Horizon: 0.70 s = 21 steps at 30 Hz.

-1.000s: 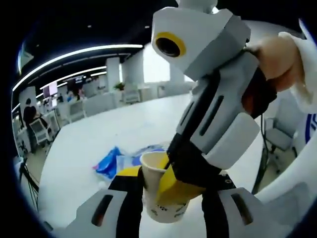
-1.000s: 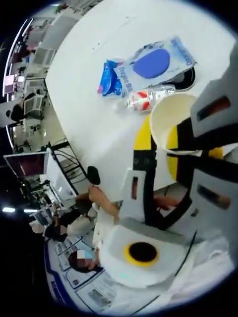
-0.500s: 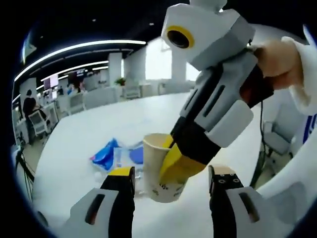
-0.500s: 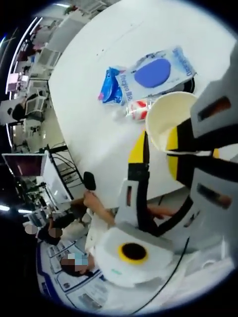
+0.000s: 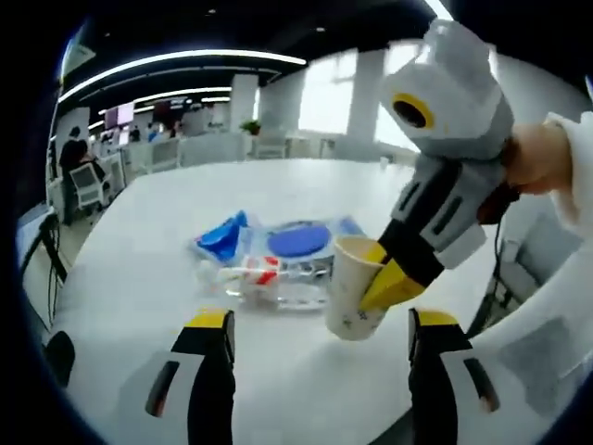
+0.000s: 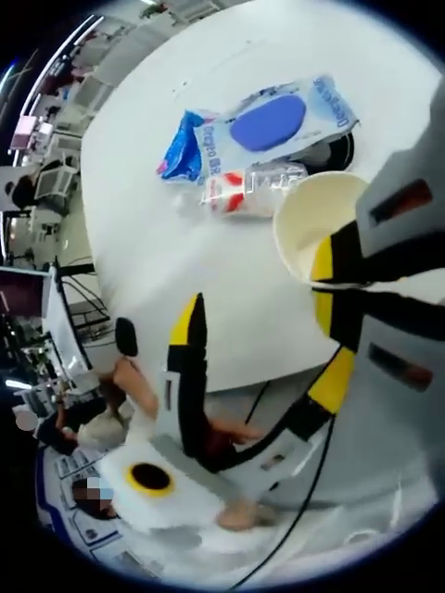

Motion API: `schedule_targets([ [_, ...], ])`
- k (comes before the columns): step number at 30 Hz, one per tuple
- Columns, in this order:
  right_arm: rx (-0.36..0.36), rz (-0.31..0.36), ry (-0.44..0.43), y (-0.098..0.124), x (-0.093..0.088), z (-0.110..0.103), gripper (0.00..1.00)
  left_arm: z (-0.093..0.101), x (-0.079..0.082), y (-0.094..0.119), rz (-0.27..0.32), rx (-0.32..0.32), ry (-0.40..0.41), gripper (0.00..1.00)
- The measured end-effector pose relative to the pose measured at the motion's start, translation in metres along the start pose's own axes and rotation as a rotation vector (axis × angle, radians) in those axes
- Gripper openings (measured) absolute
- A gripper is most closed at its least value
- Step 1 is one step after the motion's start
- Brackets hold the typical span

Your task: Arrange the tabletop items into an orderly group along one side of the table until the central work area is clear of visible clutter.

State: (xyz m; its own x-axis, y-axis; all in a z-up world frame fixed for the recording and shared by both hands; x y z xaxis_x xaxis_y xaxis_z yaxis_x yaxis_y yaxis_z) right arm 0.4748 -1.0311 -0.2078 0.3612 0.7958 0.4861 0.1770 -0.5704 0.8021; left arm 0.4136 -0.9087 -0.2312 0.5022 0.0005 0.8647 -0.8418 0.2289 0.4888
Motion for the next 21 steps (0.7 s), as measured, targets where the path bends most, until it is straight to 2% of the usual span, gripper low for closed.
schedule_targets([
  [10,-0.018,-0.045,0.041,-0.011,-0.007,0.001,0.0,-0.012,-0.024,0.011,-0.043,0.026,0.041,0.76],
  [13,-0.008,-0.046,0.046,-0.013,-0.008,0.001,0.0,-0.012,-0.02,0.01,-0.019,0.023,0.053,0.76],
  [16,-0.02,-0.074,0.07,-0.016,-0.011,0.002,0.0,-0.008,-0.02,0.008,-0.033,0.006,0.036,0.76],
  [21,-0.023,-0.078,0.071,-0.021,-0.014,0.002,0.0,-0.004,-0.021,0.009,-0.034,-0.02,0.023,0.76],
])
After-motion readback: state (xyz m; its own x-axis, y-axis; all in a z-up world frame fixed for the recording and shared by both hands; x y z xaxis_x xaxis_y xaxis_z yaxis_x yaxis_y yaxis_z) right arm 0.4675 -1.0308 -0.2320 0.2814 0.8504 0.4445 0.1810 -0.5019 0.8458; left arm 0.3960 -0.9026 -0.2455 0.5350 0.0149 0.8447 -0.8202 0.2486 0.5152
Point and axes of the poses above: the point that each gripper's makers call its tool centre point, and the gripper's own axes: y roughly backward along the fingers, z roughly to its right, x roughly out of its top, the point moved 9 cm from there along y, roughly backward along the fingers, and after that the axes turned 14 degrees about x, right-handed, at the moved point
